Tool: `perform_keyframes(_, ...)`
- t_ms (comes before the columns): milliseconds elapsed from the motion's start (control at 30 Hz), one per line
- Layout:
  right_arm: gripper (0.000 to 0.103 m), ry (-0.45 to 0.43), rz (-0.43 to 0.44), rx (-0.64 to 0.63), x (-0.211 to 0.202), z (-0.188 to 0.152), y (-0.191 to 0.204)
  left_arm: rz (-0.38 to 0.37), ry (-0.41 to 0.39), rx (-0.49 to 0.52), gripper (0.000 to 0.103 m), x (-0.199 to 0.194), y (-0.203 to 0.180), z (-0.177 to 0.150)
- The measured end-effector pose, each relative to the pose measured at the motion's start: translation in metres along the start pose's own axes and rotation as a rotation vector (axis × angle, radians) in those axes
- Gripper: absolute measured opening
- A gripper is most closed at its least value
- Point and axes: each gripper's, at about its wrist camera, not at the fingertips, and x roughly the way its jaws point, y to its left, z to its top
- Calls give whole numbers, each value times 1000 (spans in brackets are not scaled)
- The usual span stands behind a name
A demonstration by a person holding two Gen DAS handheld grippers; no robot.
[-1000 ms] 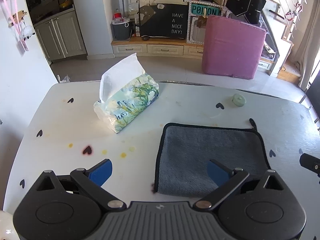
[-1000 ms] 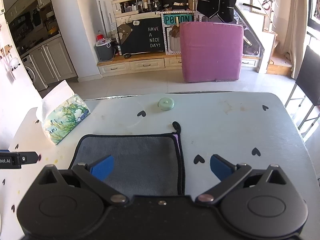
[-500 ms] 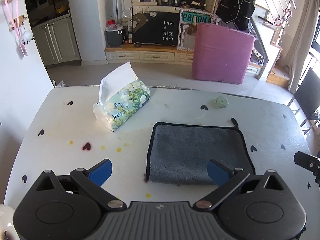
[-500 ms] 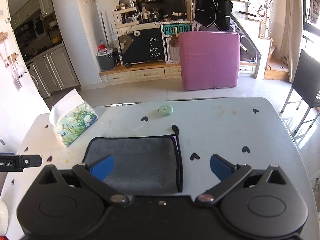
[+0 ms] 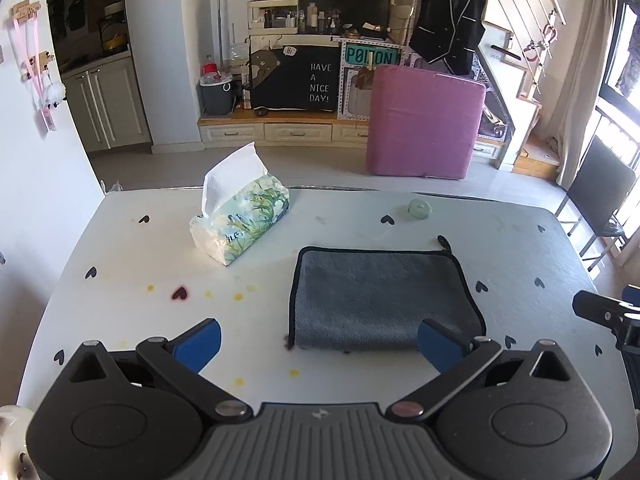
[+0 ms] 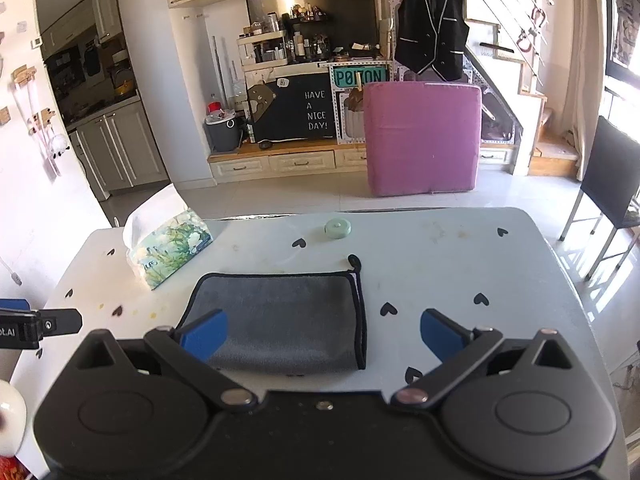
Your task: Fold towel
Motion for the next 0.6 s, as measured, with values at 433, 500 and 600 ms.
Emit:
perform_keyframes(433, 103, -11, 16, 8, -38, -23, 5, -30, -30, 10, 103, -37, 1, -27)
perform_keyframes(500, 103, -12, 25, 15, -43, -27, 4, -32, -35, 12, 103, -41, 1, -31)
perform_keyframes(600, 103, -13, 36, 21, -51, -33, 3, -45, -39, 10, 103, -47, 3, -37)
